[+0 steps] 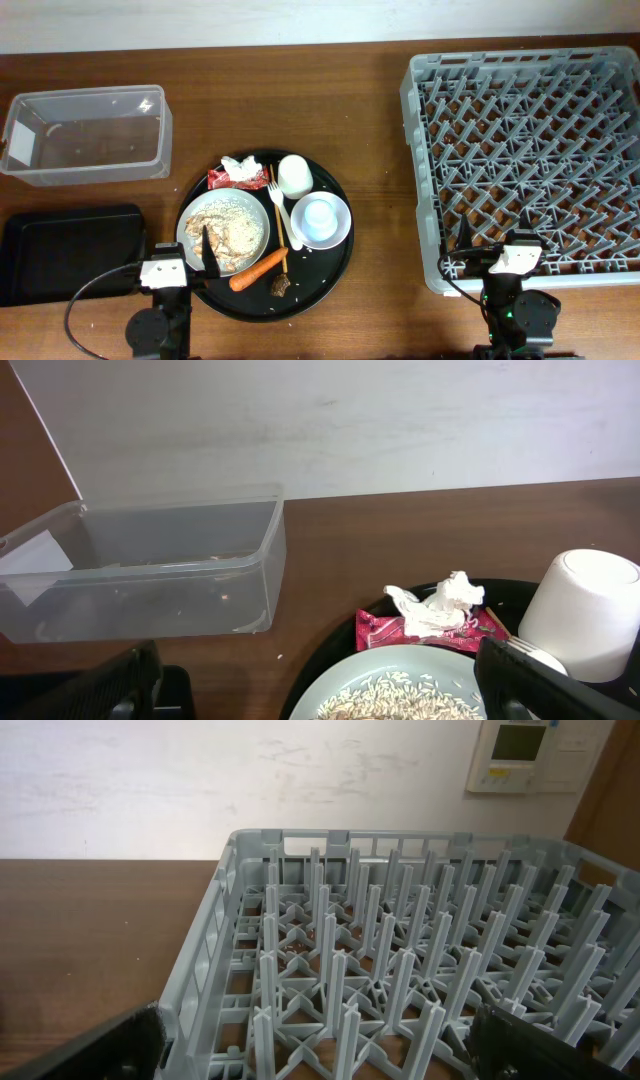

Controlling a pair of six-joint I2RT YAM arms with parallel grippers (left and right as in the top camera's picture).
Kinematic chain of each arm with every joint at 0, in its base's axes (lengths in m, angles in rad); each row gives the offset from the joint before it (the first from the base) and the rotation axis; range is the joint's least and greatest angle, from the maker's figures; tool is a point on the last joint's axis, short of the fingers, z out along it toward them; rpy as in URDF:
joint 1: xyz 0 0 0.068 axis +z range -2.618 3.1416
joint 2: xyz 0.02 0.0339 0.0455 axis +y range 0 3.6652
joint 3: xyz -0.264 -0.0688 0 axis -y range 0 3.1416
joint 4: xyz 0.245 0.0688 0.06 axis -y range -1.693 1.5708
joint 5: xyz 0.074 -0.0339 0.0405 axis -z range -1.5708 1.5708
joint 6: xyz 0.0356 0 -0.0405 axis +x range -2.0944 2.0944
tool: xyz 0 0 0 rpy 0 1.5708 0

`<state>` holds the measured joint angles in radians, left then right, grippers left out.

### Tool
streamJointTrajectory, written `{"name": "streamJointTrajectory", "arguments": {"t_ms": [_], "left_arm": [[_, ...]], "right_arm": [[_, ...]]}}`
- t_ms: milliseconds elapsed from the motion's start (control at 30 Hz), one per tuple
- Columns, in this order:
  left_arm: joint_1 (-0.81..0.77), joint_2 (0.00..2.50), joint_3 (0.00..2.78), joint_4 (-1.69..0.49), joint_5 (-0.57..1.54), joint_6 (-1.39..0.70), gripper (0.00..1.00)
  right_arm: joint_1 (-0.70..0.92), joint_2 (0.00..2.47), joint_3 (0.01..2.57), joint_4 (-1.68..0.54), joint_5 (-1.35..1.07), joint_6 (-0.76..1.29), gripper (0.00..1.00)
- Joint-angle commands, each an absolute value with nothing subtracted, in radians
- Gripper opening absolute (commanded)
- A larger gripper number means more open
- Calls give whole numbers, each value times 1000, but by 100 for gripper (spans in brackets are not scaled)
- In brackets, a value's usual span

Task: Sort waste into correct bins and load items into the dishwasher rack

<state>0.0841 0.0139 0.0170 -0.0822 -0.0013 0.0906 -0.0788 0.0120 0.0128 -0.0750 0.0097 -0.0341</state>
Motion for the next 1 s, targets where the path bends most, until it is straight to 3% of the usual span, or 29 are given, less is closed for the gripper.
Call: {"name": "streamJointTrajectory", "arguments": {"t_ms": [0,867,967], "left_arm": [[79,8,9,-83,-12,111,99],[79,8,9,-82,-9,110,99],[79,8,9,-64,181,31,99]], "right_arm": [[-80,6,6,-78,12,-38,99],[-80,6,6,-78,12,-38,99],[-80,6,6,-78,12,-38,99]]}}
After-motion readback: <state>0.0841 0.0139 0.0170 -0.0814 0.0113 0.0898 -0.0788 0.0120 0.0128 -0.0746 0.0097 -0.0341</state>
